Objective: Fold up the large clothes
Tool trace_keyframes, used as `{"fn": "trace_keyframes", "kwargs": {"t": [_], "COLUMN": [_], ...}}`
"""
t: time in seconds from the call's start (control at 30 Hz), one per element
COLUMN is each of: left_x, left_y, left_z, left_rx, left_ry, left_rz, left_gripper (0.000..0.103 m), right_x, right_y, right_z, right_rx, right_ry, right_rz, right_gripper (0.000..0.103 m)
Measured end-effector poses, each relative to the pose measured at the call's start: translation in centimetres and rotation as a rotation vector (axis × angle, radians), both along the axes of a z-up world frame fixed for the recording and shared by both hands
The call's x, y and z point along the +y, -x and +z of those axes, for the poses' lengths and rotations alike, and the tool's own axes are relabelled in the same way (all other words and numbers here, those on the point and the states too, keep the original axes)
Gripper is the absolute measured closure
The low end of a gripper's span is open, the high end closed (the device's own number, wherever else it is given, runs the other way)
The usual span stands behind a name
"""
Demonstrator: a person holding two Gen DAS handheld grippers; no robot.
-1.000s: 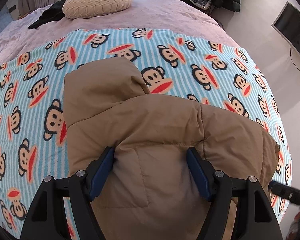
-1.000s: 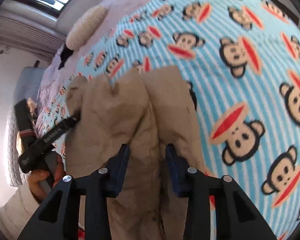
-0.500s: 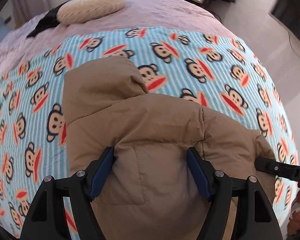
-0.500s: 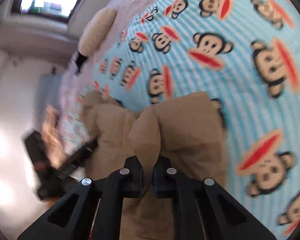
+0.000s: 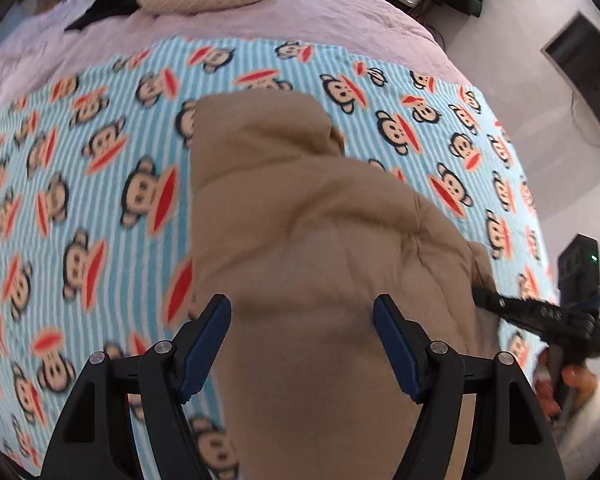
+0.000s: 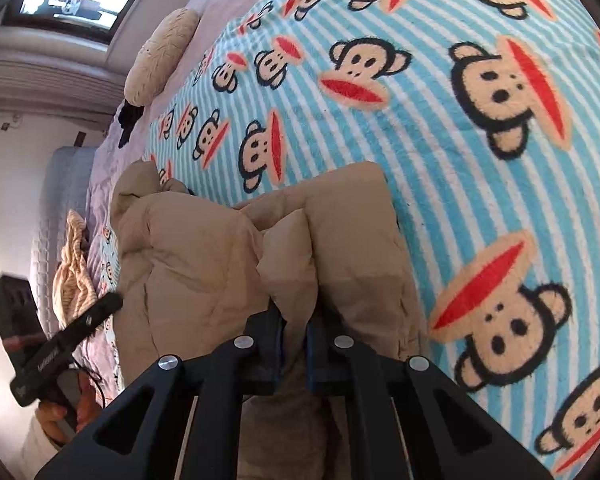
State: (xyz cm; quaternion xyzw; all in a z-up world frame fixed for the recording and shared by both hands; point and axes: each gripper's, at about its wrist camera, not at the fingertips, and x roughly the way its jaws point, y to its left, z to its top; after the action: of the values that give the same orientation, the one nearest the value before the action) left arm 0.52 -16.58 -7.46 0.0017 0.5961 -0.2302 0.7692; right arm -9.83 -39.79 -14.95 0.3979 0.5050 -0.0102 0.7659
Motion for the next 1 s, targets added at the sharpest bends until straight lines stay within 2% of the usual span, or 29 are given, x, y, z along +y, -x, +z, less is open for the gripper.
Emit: {"fn": "trace_keyframes", "kwargs": {"t": [0.13,0.23,0.27,0.37,0.43,0.47,0.5,0.53,0.63,0.7,0.93,1.0], "left_x": [1.2,1.2,1.2,1.6,1.5,1.5,1.4,1.3,1.1,1.1,1.9,1.9], "left_y": [2.3,4.0,4.3,5.1,5.5,5.6,5.6,5.7,6.1,6.3,6.4,6.4], "left_z": [-0.9,-1.5,-1.5,-1.8,-1.9,-1.9,-2.0,-2.3,-2.4,-2.0,-1.2,-1.1], "left_rx": [0.053,0.049,0.045,0.045,0.038,0.036,0.036,0.042,0.049,0.044,0.056,0.051], "left_ry": [0.001,-0.016,-0.019,-0.020,-0.037,-0.043,-0.051,-0.058,-0.064,-0.075,-0.090,-0.103], "left_rz": [-0.001,0.007,0.010,0.028,0.029,0.026,0.023,0.019,0.011,-0.002,-0.006,-0.012], "left_gripper": [0.029,0.029,0.029,0.029,0.029,0.027,0.023,0.021,0.021,0.021,0.021,0.021], "right_x": [1.0,2.0,2.4,4.3,5.8,6.6,7.0,7.4,7.5,7.2,7.0,6.7], "right_y": [1.0,2.6,3.2,5.0,5.8,6.1,6.3,6.6,6.8,6.9,7.3,7.6], "right_z": [2.1,3.9,4.4,5.2,4.9,4.6,4.1,3.2,0.6,0.1,3.3,4.2], "right_rx": [0.007,0.001,-0.003,-0.003,0.023,0.043,0.058,0.080,0.122,0.144,0.112,0.095], "right_ry": [0.054,0.072,0.067,0.062,0.097,0.136,0.154,0.160,0.148,0.115,0.143,0.147], "right_rz": [0.026,0.046,0.056,0.121,0.165,0.187,0.196,0.193,0.178,0.148,0.140,0.117], "right_gripper": [0.085,0.064,0.054,0.054,0.056,0.066,0.069,0.069,0.069,0.069,0.068,0.062]}}
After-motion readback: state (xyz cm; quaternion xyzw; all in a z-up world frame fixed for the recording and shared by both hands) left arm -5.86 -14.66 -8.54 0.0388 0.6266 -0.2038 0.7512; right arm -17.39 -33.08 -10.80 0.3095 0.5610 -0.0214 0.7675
